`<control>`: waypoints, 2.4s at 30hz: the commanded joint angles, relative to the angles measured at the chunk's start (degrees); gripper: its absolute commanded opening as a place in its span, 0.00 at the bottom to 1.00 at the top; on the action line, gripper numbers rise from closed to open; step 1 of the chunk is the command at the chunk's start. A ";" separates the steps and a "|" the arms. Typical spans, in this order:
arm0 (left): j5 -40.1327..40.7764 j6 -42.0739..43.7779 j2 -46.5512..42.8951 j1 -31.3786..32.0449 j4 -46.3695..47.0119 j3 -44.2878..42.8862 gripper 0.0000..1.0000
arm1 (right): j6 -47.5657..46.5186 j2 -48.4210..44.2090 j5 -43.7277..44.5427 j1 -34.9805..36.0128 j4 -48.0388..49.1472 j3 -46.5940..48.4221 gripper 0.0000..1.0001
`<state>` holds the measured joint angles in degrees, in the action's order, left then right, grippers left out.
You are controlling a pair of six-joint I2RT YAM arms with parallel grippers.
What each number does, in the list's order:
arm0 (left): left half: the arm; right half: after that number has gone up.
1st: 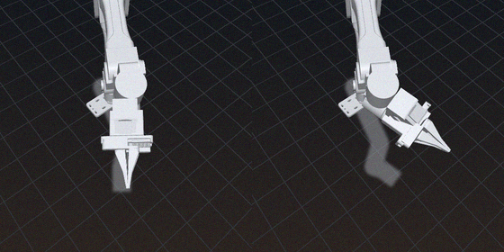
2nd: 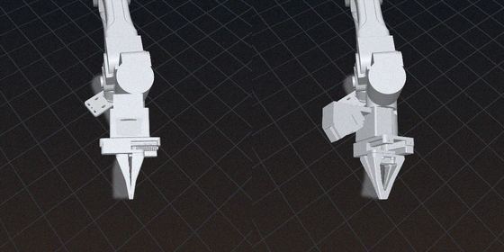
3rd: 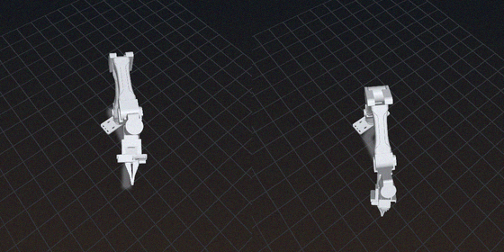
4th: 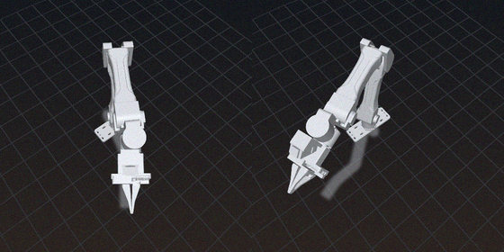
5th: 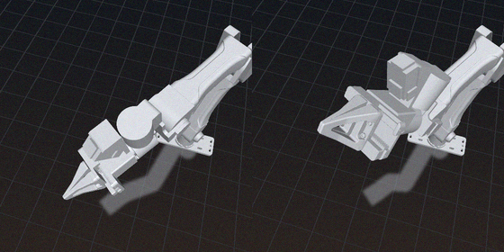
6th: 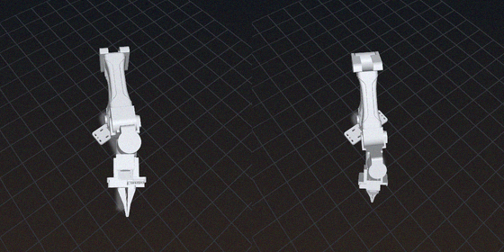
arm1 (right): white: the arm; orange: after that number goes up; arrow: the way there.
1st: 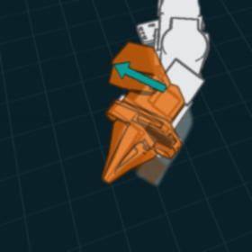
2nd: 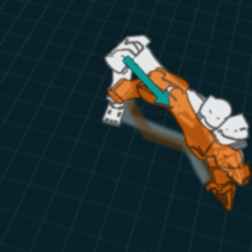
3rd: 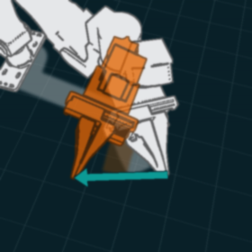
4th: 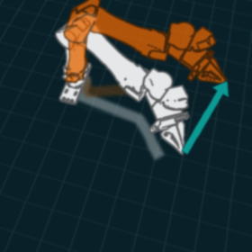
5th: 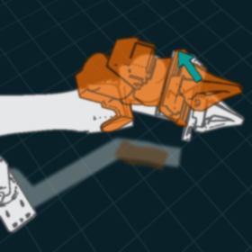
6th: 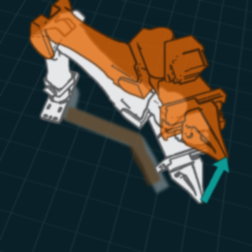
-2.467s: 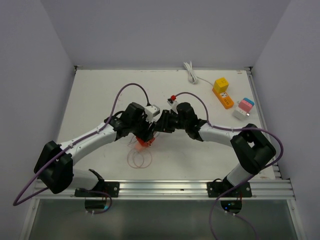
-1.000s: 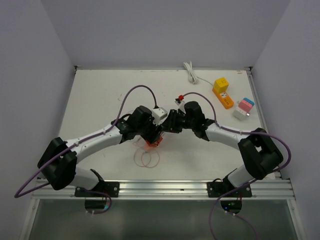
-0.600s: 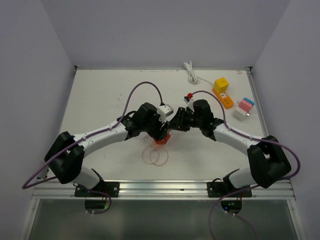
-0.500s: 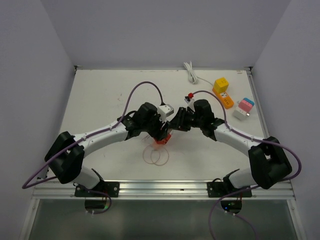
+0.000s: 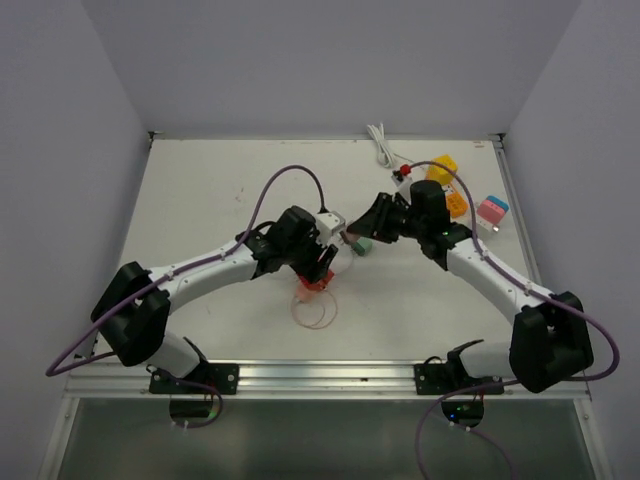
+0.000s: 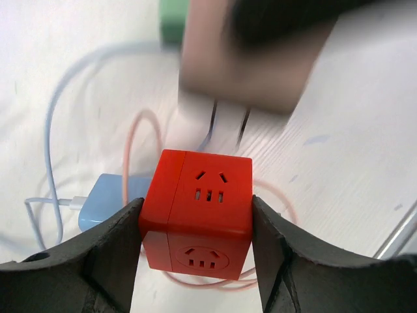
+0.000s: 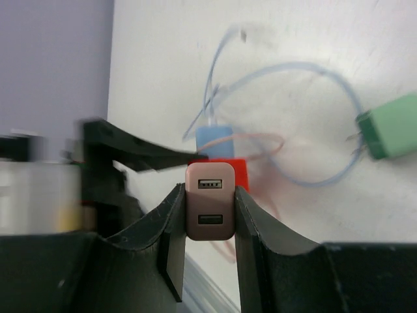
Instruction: Pull the plug off the socket
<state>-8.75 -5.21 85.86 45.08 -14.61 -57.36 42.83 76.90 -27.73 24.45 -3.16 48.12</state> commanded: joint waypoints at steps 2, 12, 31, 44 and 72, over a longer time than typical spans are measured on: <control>7.08 0.64 2.55 -1.49 -21.60 3.58 0.00 | -4.49 -5.37 3.13 -4.85 1.59 11.45 0.00; 8.49 -0.67 -3.07 -1.57 -20.99 -2.39 0.00 | -7.76 -3.43 7.24 -5.29 -3.79 11.13 0.00; 15.43 -17.98 -8.43 -11.59 -9.74 0.59 0.00 | 2.52 16.52 -3.83 -5.20 29.26 -8.39 0.13; 18.60 -27.12 -8.70 -11.59 -5.17 1.64 0.00 | -6.70 2.56 16.30 -1.87 17.66 -10.33 0.76; 23.96 -42.42 -16.96 -11.51 5.47 6.21 0.00 | -3.89 15.73 14.63 23.54 40.42 -1.71 0.67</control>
<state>13.74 -45.12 71.24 33.61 -15.86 -51.27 38.72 91.61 -12.14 47.62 32.27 43.29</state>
